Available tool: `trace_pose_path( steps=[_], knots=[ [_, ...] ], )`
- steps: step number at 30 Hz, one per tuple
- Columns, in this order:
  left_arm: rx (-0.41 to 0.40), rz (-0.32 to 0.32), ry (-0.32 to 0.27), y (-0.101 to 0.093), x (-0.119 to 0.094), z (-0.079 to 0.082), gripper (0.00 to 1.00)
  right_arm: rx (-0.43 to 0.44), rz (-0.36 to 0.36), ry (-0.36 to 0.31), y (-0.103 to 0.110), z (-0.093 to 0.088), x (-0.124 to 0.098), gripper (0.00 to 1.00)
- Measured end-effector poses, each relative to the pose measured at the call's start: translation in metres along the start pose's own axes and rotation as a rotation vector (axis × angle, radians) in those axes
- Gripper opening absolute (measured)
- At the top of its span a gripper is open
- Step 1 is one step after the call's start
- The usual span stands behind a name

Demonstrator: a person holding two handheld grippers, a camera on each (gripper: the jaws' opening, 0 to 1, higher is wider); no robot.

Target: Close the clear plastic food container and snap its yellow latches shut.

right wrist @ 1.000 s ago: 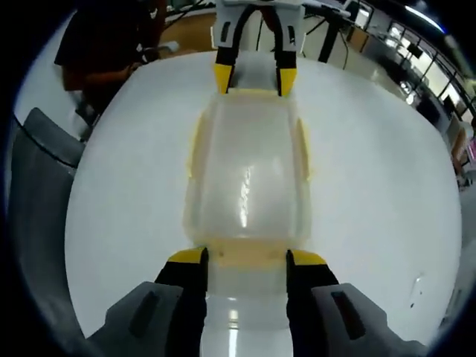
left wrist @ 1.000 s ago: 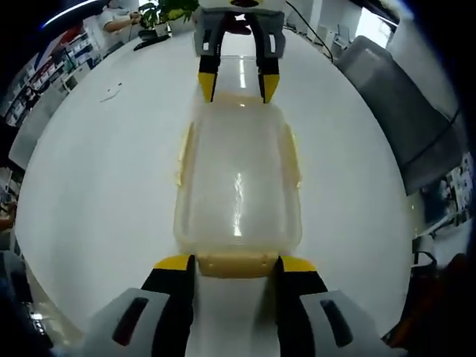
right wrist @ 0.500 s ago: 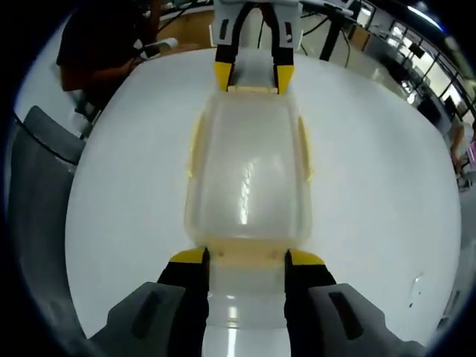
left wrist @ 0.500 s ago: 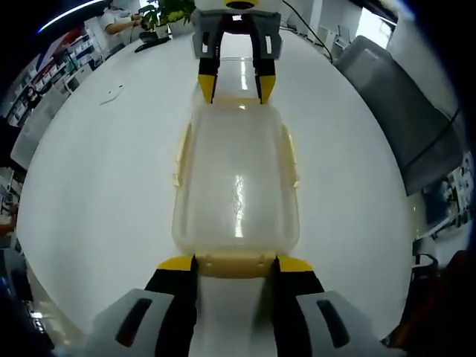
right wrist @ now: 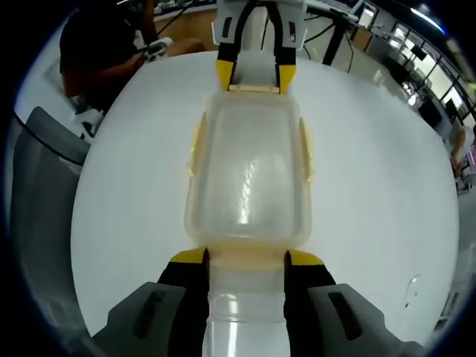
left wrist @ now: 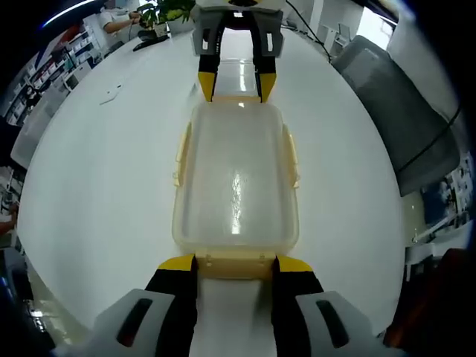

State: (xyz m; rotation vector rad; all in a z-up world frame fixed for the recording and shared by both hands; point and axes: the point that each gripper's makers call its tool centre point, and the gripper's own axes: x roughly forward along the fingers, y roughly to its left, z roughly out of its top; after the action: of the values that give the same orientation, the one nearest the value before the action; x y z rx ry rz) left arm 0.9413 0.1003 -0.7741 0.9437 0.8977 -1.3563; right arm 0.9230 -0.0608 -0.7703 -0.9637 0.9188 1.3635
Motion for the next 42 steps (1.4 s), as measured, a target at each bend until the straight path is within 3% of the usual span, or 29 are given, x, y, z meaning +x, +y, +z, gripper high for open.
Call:
trace_pose_path(
  steps=[6,17,22,31,42],
  knots=[
    [0.001,0.004,0.015,-0.004,-0.019,0.0,0.32,-0.01,-0.008,-0.027,0.004,0.013,-0.017,0.35],
    [-0.005,0.028,0.01,-0.009,-0.057,0.029,0.32,-0.019,0.004,-0.046,0.005,0.014,-0.053,0.35],
    [-0.006,0.032,-0.002,-0.011,-0.063,0.045,0.32,-0.027,0.0,-0.051,0.004,0.005,-0.067,0.35],
    [-0.003,0.045,-0.024,-0.013,-0.068,0.089,0.32,-0.033,-0.011,-0.046,0.0,-0.02,-0.09,0.35],
    [0.021,0.046,-0.041,-0.015,-0.053,0.137,0.32,-0.013,-0.024,-0.023,-0.001,-0.065,-0.11,0.35]
  ],
)
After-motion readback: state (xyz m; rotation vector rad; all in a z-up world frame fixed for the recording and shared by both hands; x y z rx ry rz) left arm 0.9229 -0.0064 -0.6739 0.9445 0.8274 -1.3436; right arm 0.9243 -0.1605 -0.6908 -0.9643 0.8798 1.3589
